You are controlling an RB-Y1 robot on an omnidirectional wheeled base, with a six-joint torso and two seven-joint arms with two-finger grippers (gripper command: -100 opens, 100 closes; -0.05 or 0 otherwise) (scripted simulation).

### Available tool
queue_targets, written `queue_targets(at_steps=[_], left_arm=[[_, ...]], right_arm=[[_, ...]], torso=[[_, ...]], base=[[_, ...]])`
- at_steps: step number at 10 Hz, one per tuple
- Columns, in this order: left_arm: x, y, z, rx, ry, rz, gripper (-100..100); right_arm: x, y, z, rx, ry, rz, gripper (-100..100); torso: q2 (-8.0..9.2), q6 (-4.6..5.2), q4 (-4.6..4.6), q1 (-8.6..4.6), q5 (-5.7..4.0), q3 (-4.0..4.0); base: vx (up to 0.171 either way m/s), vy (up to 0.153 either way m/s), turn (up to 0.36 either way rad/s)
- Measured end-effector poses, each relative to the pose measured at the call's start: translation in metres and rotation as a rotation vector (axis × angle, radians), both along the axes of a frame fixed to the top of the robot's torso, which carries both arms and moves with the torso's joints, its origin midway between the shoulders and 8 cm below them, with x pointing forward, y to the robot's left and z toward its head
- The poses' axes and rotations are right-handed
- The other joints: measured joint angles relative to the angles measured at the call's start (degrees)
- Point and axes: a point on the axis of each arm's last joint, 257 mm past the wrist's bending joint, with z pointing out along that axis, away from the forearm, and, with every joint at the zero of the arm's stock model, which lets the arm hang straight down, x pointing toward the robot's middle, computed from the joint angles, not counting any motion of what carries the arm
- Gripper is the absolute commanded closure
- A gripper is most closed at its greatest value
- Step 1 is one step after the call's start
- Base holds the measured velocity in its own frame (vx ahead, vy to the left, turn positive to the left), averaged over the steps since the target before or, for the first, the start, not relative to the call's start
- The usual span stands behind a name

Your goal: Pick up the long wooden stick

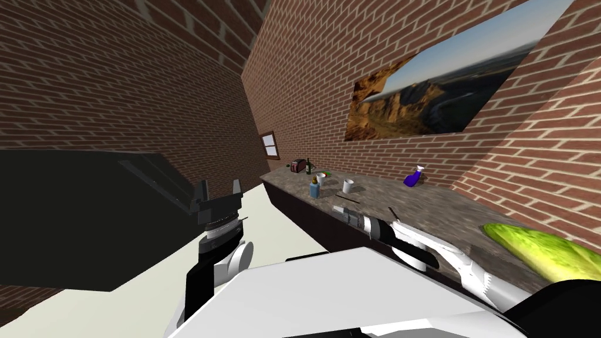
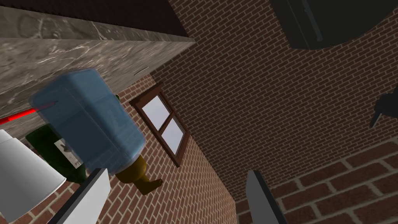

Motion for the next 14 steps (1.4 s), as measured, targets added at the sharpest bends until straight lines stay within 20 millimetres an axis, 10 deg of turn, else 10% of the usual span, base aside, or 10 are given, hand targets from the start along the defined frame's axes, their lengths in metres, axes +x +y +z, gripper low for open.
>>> queue_targets(at_steps=[14], left_arm=[[0.000, 0.000, 0.000, 0.000, 0.000, 0.000, 0]], right_arm=[[-0.059, -0.135, -0.098, -0.539, 0.220, 0.185, -100]], torso=[[-0.03, -0.03, -0.01, 0.06, 0.00, -0.02]], base=[[0.021, 0.028, 0.112]])
